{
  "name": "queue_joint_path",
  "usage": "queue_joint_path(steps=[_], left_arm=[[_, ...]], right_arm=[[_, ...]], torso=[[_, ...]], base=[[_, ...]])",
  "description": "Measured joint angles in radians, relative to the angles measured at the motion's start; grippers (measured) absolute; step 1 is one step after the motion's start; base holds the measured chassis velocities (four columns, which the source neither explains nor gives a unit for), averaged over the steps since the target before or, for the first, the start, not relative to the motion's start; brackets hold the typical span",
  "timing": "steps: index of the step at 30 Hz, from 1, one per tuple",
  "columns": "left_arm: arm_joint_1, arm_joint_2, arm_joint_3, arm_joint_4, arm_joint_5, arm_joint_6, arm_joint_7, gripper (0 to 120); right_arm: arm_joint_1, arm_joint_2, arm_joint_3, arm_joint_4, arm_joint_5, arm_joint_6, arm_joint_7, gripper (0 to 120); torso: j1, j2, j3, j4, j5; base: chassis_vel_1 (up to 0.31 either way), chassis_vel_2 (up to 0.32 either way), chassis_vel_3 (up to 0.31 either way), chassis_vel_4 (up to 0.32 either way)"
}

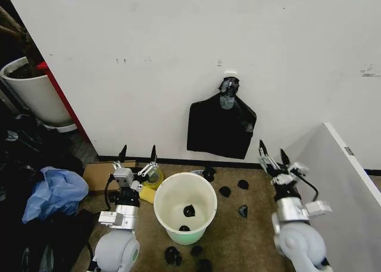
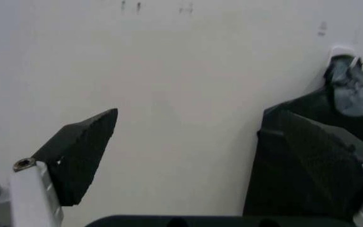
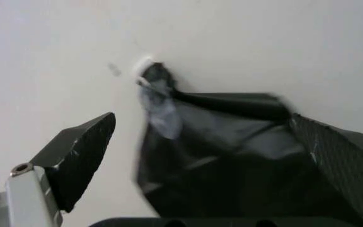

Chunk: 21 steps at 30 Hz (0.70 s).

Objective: Place the garbage bag over the trash bin.

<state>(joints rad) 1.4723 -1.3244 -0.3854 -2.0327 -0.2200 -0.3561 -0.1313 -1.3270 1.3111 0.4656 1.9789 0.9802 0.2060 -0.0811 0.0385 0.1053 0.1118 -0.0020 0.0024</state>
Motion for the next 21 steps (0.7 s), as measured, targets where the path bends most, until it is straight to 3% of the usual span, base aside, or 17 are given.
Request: queue_joint_path(steps=[3,9,21], left_arm=[[0.029,0.002,-0.028,0.0,0.001,-0.004,-0.012,100],[0.043,0.012,-0.079,-0.021,0.0,0.006,-0.033,100],[0.093,0.024,-0.13,-0.01,0.009,-0.027,-0.03,100]], right_arm=[[0.121,0.002,-0.054,-0.064,0.177,-0.059,-0.01,100],[0.319,0.062,-0.129,-0.226,0.29,-0.089,0.04,100],[0.532,0.154,-0.183,-0.416,0.297,-0.133,0.027,100]], torso=[[0.0,0.0,0.0,0.0,-0.0001],[0.0,0.0,0.0,0.0002,0.0001],[0.0,0.0,0.0,0.0001,-0.0001]], base=[[0.0,0.0,0.0,0.0],[0.0,0.0,0.0,0.0],[0.0,0.0,0.0,0.0]])
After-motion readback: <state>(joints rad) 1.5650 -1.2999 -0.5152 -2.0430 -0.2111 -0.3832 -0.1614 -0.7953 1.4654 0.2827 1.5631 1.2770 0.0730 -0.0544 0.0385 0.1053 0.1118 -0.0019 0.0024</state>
